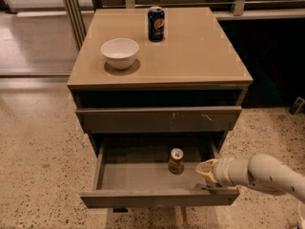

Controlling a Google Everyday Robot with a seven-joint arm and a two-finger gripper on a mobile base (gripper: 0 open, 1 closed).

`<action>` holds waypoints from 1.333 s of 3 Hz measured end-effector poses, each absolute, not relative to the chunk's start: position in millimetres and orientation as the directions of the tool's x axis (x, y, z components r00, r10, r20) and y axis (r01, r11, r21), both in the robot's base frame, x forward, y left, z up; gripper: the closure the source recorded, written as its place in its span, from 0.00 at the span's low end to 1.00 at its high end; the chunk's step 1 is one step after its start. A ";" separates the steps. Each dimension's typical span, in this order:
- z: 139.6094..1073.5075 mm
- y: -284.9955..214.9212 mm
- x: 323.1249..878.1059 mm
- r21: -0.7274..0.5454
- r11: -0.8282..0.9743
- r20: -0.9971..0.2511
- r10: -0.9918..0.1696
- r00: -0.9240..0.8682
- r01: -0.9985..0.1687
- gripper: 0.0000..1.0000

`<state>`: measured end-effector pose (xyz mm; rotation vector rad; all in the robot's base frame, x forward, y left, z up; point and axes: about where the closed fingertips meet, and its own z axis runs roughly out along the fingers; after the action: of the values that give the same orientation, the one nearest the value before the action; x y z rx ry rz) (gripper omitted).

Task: Pick orange can from middle drawer and place on counter

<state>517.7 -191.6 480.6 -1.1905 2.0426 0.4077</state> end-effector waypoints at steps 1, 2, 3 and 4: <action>471.3 -195.8 539.6 -0.083 0.546 -0.764 -0.572 -0.299 -0.833 0.53; 464.8 -194.7 556.7 -0.076 0.552 -0.787 -0.544 -0.290 -0.830 0.47; 459.8 -190.8 566.1 -0.067 0.546 -0.795 -0.535 -0.286 -0.835 0.39; 455.1 -185.0 571.1 -0.057 0.534 -0.800 -0.530 -0.281 -0.843 0.35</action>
Offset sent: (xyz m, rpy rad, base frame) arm 0.0603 -0.0063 -0.0218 0.1258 -0.0677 -0.0390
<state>571.1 -185.0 455.1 -1.1155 1.9600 0.4887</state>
